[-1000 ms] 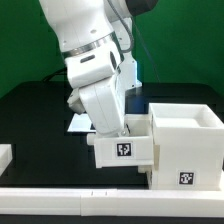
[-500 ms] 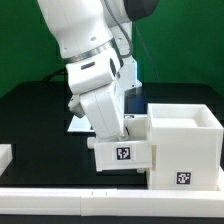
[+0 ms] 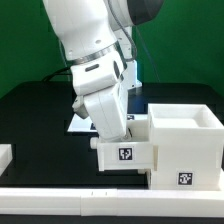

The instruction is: Assemble drawer

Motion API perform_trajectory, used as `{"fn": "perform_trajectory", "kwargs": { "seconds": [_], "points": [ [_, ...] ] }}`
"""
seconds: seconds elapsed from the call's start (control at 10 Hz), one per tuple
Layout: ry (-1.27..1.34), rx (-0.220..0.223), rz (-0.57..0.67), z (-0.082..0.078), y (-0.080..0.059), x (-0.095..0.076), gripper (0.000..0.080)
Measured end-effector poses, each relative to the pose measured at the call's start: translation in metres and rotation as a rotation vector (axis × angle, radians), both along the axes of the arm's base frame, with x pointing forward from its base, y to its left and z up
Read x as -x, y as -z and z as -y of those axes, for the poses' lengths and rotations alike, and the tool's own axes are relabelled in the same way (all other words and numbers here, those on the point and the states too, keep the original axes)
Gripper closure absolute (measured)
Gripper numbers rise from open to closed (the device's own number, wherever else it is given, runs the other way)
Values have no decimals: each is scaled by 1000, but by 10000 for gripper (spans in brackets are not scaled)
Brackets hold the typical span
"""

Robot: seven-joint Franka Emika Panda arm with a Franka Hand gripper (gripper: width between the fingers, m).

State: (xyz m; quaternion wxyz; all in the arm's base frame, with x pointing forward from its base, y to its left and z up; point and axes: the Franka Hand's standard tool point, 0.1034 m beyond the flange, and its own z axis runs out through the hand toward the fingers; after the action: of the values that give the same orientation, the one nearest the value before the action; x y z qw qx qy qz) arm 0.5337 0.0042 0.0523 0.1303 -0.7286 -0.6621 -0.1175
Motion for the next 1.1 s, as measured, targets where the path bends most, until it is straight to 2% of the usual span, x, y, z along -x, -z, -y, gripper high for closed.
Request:
{"fn": "perform_trajectory", "kwargs": {
  "seconds": [0.7, 1.1],
  "points": [
    [40, 4, -1, -2, -3, -5, 765],
    [-125, 21, 102, 1, 1, -5, 765]
  ]
}}
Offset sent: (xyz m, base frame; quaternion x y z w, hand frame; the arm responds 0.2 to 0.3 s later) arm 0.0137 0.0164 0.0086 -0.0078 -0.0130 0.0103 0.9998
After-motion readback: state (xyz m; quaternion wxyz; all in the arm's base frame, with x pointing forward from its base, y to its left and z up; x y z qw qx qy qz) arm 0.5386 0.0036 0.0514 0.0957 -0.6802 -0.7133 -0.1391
